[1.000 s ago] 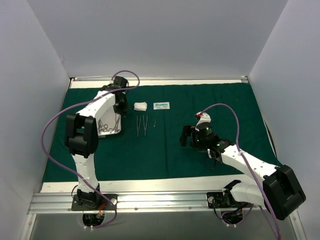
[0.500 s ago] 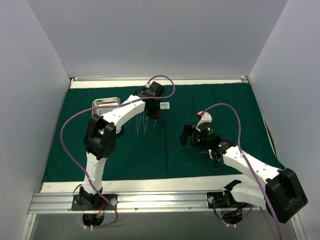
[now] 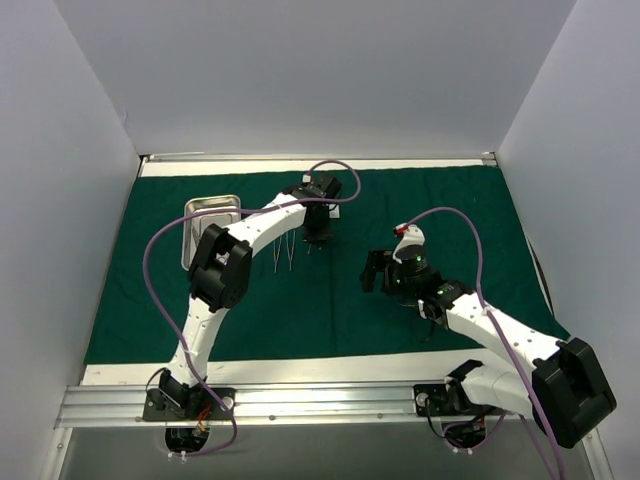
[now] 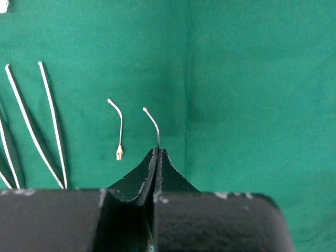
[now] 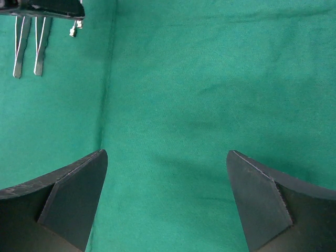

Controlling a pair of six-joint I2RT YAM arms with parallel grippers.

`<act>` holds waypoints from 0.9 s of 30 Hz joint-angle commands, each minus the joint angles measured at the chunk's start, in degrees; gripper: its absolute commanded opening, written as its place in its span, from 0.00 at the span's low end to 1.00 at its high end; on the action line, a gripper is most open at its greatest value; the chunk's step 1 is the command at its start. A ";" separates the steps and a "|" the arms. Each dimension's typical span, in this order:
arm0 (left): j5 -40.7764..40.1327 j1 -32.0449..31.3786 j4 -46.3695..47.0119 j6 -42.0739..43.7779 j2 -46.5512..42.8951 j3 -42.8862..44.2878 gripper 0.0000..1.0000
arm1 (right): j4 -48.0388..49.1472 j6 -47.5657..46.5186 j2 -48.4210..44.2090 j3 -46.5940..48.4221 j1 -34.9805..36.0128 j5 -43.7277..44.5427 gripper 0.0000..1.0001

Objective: Open and lay out the surgical kit
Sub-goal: Place the medical item in the surgical kit.

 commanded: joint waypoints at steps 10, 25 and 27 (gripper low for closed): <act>-2.08 0.62 -1.38 1.09 2.59 3.19 0.02 | -0.10 -0.22 -0.84 -0.33 0.29 1.53 0.91; -0.93 0.62 -1.03 1.70 3.73 3.10 0.20 | -0.10 -0.22 -0.66 -0.42 0.29 1.62 0.91; -0.85 0.71 -1.03 1.70 3.47 3.02 0.23 | -0.01 -0.22 -0.57 -0.51 0.29 1.62 0.92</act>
